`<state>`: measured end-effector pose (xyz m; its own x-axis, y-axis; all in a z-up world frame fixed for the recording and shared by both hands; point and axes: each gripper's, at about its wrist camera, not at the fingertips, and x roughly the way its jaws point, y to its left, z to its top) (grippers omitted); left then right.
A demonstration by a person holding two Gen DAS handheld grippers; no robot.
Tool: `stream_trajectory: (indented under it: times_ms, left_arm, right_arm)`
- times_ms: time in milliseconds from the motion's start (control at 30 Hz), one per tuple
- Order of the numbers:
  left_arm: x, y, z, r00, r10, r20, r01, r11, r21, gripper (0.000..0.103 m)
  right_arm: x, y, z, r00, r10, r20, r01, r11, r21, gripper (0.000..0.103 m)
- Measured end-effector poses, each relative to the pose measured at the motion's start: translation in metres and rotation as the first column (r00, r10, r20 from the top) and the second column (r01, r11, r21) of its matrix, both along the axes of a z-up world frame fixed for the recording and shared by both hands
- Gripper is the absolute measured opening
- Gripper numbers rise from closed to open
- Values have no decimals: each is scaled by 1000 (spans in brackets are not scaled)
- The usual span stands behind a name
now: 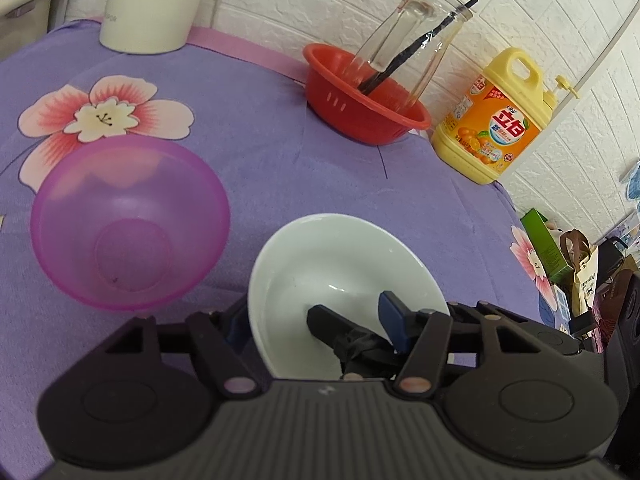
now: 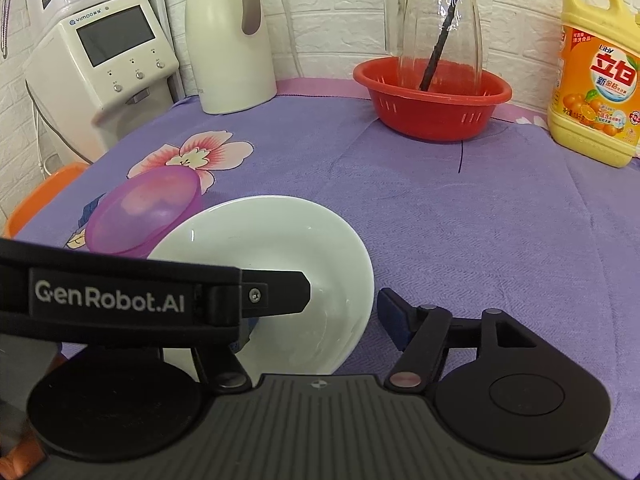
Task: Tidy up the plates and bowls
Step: 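Lift the white bowl with the right gripper and carry it to the stack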
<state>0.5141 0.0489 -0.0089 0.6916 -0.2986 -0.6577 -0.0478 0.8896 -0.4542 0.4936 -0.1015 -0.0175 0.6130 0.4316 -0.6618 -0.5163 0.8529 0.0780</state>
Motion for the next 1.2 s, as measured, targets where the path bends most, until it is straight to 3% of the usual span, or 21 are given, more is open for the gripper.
stream_trajectory:
  times_ms: [33, 100, 133, 400, 533, 867, 1200]
  left_arm:
    - [0, 0, 0, 1000, -2, 2, 2, 1000, -1, 61]
    - [1, -3, 0, 1000, -18, -2, 18, 1000, 0, 56]
    - [-1, -5, 1, 1000, -17, 1, 17, 1000, 18, 54]
    - [-29, -14, 18, 999, -45, 8, 45, 999, 23, 52]
    - [-58, -20, 29, 997, -71, 24, 71, 997, -8, 53]
    - [-171, -60, 43, 983, -174, 64, 177, 983, -53, 53]
    - [-267, -101, 32, 958, -281, 50, 283, 959, -29, 53]
  right_arm:
    - [0, 1, 0, 1000, 3, -1, -3, 1000, 0, 100]
    - [-2, 3, 2, 1000, 22, -3, -22, 1000, 6, 85]
    - [-4, 5, 2, 1000, 28, -1, -28, 1000, 1, 83]
    - [-32, 3, 17, 999, 34, 20, -34, 999, -25, 83]
    - [-58, -7, 33, 999, 23, 30, -22, 999, -34, 84]
    - [-171, -50, 59, 997, -44, 66, 49, 997, -67, 85]
    - [-276, -92, 47, 992, -103, 67, 108, 991, -74, 87]
